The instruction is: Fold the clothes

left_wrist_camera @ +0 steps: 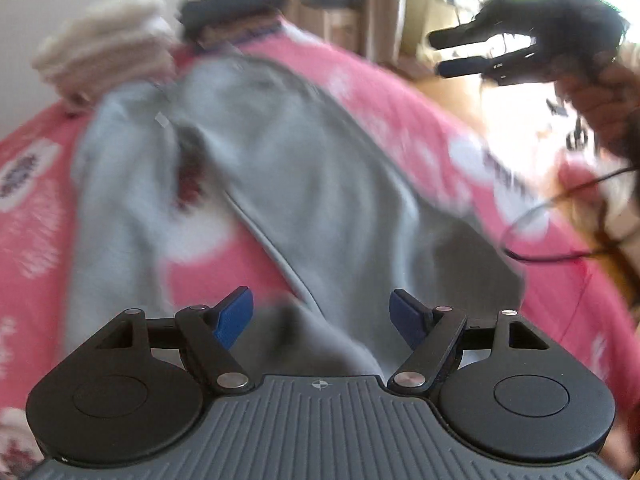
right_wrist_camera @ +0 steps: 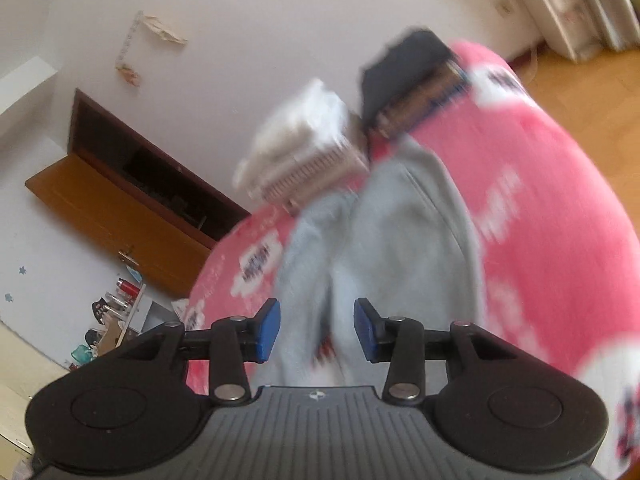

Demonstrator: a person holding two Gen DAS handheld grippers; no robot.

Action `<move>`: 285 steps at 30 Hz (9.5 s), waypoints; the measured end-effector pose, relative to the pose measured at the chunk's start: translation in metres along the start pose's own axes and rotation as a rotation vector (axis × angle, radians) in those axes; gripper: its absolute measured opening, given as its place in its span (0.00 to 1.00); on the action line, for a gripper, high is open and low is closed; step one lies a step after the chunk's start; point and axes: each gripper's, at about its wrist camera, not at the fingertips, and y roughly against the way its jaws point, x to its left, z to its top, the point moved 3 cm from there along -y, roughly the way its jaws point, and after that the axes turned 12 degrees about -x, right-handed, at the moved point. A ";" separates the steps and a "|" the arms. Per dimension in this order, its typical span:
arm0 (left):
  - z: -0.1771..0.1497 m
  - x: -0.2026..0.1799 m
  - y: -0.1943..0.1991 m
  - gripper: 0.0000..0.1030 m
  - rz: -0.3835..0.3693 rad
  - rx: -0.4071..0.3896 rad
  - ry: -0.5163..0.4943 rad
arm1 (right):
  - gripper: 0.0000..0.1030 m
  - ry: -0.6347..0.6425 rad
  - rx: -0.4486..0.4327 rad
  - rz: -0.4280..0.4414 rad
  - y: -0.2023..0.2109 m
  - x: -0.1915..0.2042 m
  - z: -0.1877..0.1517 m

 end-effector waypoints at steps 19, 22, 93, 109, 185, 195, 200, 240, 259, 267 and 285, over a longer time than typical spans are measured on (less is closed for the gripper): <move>-0.067 0.133 0.126 0.47 0.759 -0.174 0.495 | 0.43 0.363 0.292 -0.065 0.055 -0.022 -0.147; -0.067 0.118 0.149 0.60 0.741 -0.286 0.519 | 0.43 0.386 0.326 -0.034 0.052 -0.019 -0.155; -0.098 0.062 -0.004 0.10 -0.166 -0.203 0.972 | 0.65 0.179 0.149 -0.014 0.029 -0.075 -0.078; -0.084 0.109 -0.028 0.08 -0.047 -0.316 1.229 | 0.42 -0.035 0.248 0.090 -0.059 -0.069 -0.057; -0.193 0.020 0.051 0.06 0.050 -0.068 1.028 | 0.69 0.106 0.423 0.070 0.090 -0.049 -0.214; -0.165 0.010 0.094 0.05 0.027 -0.078 0.965 | 0.09 0.071 0.452 0.038 0.113 -0.036 -0.209; -0.157 -0.010 0.115 0.05 -0.029 0.040 0.877 | 0.09 0.107 0.540 0.045 0.140 -0.015 -0.204; -0.176 -0.124 0.103 0.05 -0.287 0.374 0.388 | 0.08 0.329 0.892 -0.287 0.229 0.010 -0.268; -0.205 -0.133 0.111 0.21 -0.277 0.492 0.228 | 0.15 0.249 0.885 -0.407 0.236 -0.035 -0.304; -0.171 -0.102 0.138 0.25 -0.198 0.365 0.216 | 0.15 0.631 0.671 -0.364 0.222 0.008 -0.242; -0.112 -0.132 0.045 0.25 -0.183 0.157 0.172 | 0.15 0.945 0.390 -0.231 -0.008 0.032 -0.192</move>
